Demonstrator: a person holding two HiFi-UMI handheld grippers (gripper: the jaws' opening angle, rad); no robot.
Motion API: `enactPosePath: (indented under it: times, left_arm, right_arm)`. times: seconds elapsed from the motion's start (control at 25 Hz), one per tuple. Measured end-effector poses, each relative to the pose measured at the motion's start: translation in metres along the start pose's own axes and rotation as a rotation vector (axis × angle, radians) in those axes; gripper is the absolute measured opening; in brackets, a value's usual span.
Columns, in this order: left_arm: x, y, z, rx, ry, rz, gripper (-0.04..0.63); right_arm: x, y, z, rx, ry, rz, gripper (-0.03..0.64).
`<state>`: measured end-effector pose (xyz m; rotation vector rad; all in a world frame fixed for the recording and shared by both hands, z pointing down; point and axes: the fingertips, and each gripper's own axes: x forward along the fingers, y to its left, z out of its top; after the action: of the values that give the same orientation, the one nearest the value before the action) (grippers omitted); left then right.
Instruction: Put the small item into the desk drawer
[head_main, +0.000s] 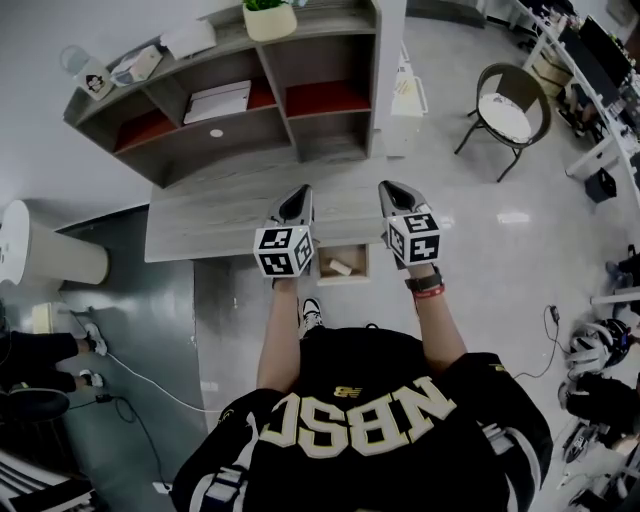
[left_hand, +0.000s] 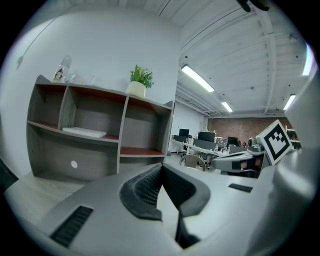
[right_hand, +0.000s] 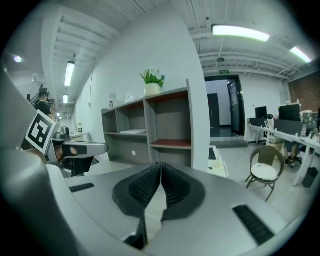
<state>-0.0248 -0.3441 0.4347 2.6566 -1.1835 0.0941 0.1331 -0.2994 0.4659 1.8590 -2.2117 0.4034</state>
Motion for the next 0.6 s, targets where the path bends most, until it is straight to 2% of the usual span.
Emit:
enactPosePath:
  times: [0.12, 0.32, 0.48, 0.6]
  left_arm:
    - [-0.002, -0.001, 0.018, 0.037, -0.035, 0.001, 0.014]
    - [-0.009, 0.000, 0.043, 0.057, -0.102, 0.007, 0.014]
    - [-0.014, -0.002, 0.057, 0.067, -0.138, 0.005, 0.014]
    - [-0.017, -0.006, 0.064, 0.072, -0.163, -0.005, 0.014]
  right_arm:
    - [-0.009, -0.003, 0.024, 0.004, -0.073, -0.031, 0.008]
    - [-0.023, 0.000, 0.055, -0.025, -0.154, -0.055, 0.008]
    - [-0.032, 0.000, 0.070, -0.053, -0.184, -0.100, 0.008]
    - [-0.034, 0.001, 0.072, -0.042, -0.189, -0.093, 0.008]
